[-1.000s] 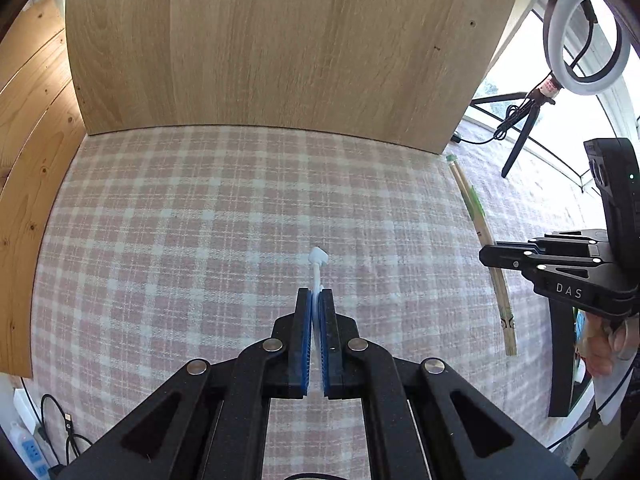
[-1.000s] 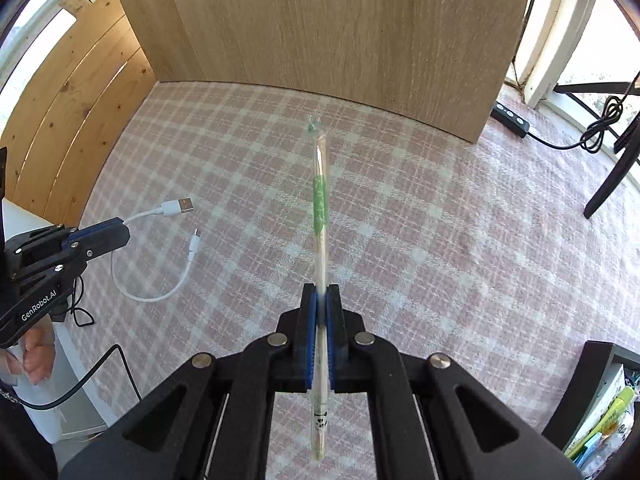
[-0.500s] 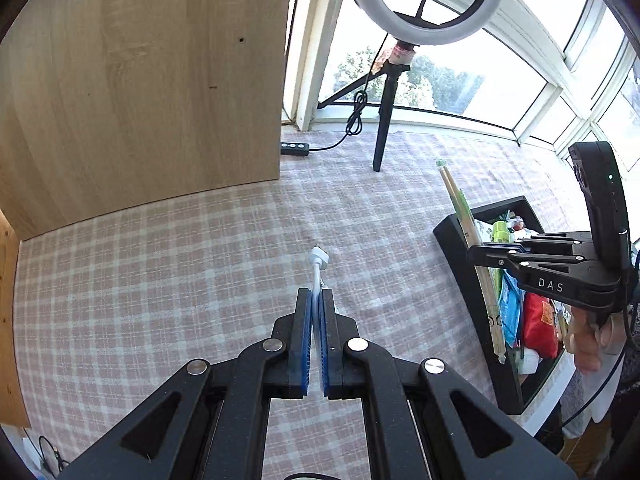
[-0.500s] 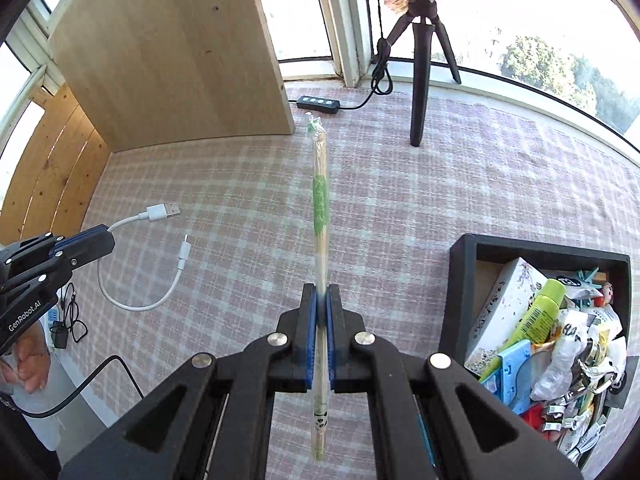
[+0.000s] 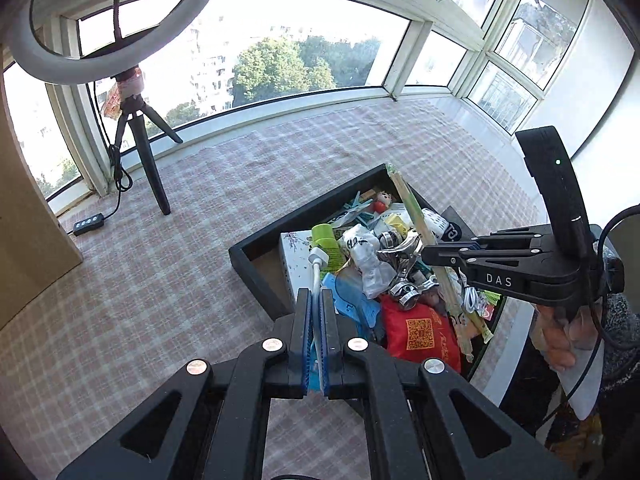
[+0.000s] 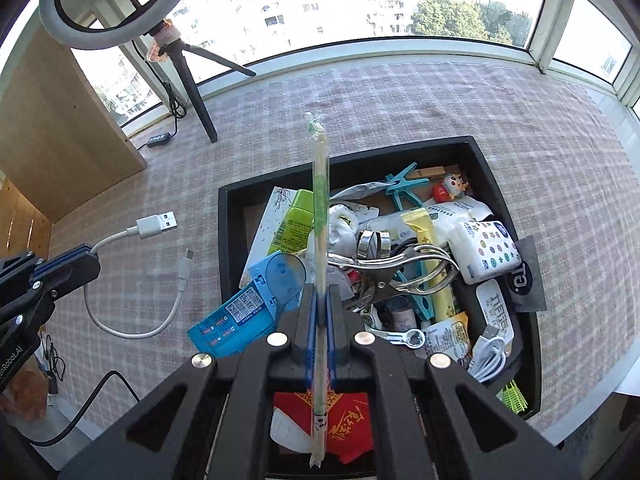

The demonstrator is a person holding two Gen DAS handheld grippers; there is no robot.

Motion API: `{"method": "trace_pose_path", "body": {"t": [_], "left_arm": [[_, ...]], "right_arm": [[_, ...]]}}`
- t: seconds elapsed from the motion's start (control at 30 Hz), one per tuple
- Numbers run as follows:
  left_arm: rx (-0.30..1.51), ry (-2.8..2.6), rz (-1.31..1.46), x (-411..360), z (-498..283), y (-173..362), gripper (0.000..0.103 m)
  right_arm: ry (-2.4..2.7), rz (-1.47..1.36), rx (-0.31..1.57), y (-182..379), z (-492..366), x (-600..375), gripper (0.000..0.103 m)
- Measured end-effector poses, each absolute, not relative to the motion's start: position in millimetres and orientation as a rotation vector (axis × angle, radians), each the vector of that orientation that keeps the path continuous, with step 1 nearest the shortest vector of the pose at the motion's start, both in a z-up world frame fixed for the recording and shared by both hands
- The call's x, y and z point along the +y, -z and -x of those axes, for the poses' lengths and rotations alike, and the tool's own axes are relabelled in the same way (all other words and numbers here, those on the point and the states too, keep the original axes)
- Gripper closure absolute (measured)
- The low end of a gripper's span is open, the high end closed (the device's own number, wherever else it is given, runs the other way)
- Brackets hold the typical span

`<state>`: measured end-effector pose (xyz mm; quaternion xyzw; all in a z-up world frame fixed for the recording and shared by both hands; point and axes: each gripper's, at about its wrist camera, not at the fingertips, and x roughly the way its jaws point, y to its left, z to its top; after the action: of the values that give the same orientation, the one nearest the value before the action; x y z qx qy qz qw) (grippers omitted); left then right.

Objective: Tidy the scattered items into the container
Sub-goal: 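Lift and carry the chopsticks and short cable over the black tray, then open both grippers to drop the cable and chopsticks into the tray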

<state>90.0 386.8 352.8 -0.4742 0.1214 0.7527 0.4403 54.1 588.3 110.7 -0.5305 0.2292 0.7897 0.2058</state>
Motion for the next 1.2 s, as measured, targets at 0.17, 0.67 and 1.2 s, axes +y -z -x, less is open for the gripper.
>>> {"method": "trace_pose_path", "body": {"t": [0.17, 0.67, 1.2], "left_arm": [[0.342, -1.785, 1.155, 439.4, -112.3, -350.6, 0.1], [0.432, -1.764, 1.133, 490.3, -139.3, -341.5, 0.057], [0.406, -1.926, 1.196, 404.0, -110.1, -340.1, 0.056]], "right_arm": [[-2.15, 1.442, 0.67, -112.8, -88.1, 610.0, 0.098], [-2.112, 1.355, 0.693, -117.5, -115.5, 641.1, 0.064], [-2.155, 1.407, 0.653, -112.7, -77.2, 592.0, 0.06]]}}
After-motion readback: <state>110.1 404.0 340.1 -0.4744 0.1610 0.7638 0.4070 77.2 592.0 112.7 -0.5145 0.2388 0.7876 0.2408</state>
